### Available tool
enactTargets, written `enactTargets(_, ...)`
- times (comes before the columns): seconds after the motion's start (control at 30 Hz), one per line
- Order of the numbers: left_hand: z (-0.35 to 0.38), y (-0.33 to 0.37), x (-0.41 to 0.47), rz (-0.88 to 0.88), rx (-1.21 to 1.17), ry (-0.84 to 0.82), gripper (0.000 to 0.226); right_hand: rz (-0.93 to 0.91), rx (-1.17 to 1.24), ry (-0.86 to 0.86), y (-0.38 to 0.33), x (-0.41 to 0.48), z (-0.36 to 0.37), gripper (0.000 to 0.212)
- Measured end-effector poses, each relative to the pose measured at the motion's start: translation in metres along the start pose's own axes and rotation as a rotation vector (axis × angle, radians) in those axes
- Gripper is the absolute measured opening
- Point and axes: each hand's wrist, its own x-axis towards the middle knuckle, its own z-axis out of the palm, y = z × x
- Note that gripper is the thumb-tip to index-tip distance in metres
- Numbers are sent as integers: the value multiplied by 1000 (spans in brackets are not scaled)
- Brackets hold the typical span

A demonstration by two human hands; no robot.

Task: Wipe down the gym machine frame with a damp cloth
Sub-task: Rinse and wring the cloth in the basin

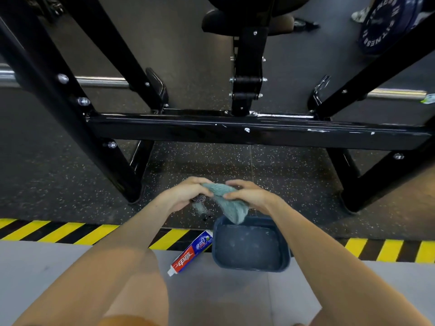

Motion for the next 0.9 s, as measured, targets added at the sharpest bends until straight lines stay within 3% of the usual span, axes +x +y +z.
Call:
enactTargets(0.1, 3, 6, -3, 19, 25, -13, 19, -64, -273, 77, -10, 0, 7, 26)
enactTargets(0.2, 5, 13, -6, 53, 148, 1, 25, -67, -262, 107, -11, -3, 11, 15)
enactTargets(0.3, 11, 13, -4, 42, 588, 386, 53, -25, -3, 111, -9, -4, 10, 24)
enactTargets(0.37, 18, 10, -5, -70, 393, 490, 63, -34, 186, 80, -12, -5, 10, 28)
enactTargets(0.43, 27, 3, -5, -279, -134, 288, 60, -44, 275, 44, -16, -8, 12, 24)
enactTargets(0.5, 35, 1, -9, -367, -426, 6, 68, -44, 321, -22, -18, -11, 14, 21)
enactTargets(0.57, 39, 1, -7, -296, -558, -49, 67, -36, 326, -99, -18, -15, 15, 20)
enactTargets(0.73, 40, 2, -3, -137, -841, 91, 32, -31, 372, -100, -15, -17, 14, 22)
enactTargets(0.9, 35, 5, 3, -75, -648, 288, 38, 63, 487, 50, -7, -14, 14, 23)
